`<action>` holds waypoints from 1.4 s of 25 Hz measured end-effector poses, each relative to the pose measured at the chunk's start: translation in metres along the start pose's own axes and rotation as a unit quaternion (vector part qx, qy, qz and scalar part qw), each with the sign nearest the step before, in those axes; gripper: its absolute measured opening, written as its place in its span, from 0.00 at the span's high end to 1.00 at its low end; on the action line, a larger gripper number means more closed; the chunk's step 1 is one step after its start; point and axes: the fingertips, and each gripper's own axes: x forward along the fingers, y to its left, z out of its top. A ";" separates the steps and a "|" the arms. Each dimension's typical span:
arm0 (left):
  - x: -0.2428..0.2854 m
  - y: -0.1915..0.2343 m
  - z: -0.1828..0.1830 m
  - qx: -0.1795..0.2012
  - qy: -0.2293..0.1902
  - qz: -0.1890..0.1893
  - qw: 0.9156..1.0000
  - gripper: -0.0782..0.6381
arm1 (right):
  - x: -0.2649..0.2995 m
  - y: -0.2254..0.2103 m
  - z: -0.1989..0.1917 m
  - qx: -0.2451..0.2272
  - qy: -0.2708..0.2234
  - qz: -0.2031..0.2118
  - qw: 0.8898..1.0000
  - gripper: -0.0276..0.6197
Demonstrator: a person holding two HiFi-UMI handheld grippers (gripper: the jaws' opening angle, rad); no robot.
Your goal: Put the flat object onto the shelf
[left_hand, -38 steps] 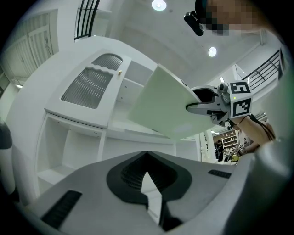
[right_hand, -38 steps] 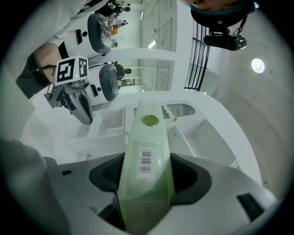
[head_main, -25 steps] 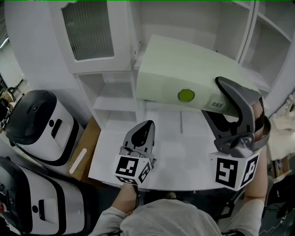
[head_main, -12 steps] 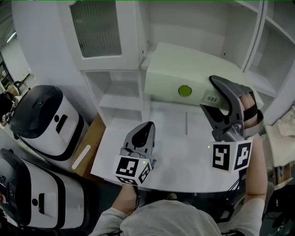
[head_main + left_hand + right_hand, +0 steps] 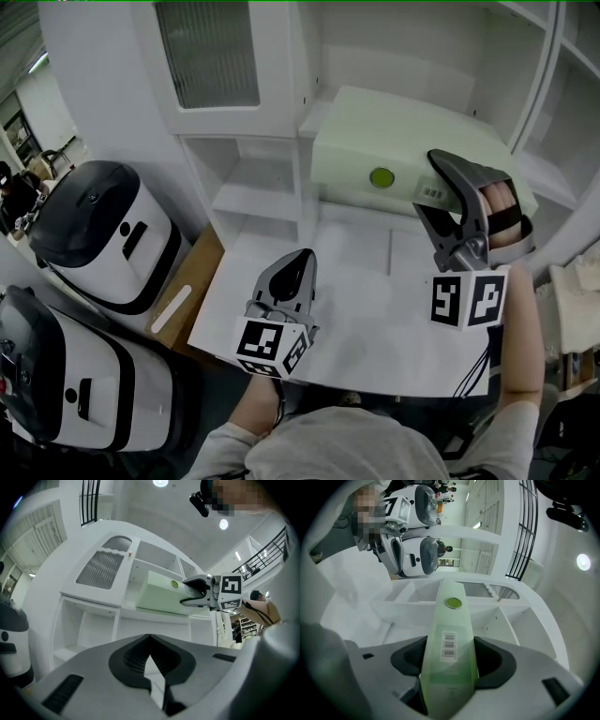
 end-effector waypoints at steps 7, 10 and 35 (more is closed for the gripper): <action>0.003 0.005 -0.004 0.002 0.004 0.023 1.000 0.87 | 0.025 0.009 -0.016 -0.006 -0.003 -0.003 1.000 0.50; 0.005 0.009 -0.007 0.002 0.006 0.035 0.999 0.87 | 0.035 0.010 -0.021 -0.008 -0.008 -0.004 1.000 0.50; -0.003 0.043 -0.013 0.007 0.015 0.112 0.994 0.87 | 0.100 0.017 -0.049 -0.006 -0.007 0.018 1.000 0.50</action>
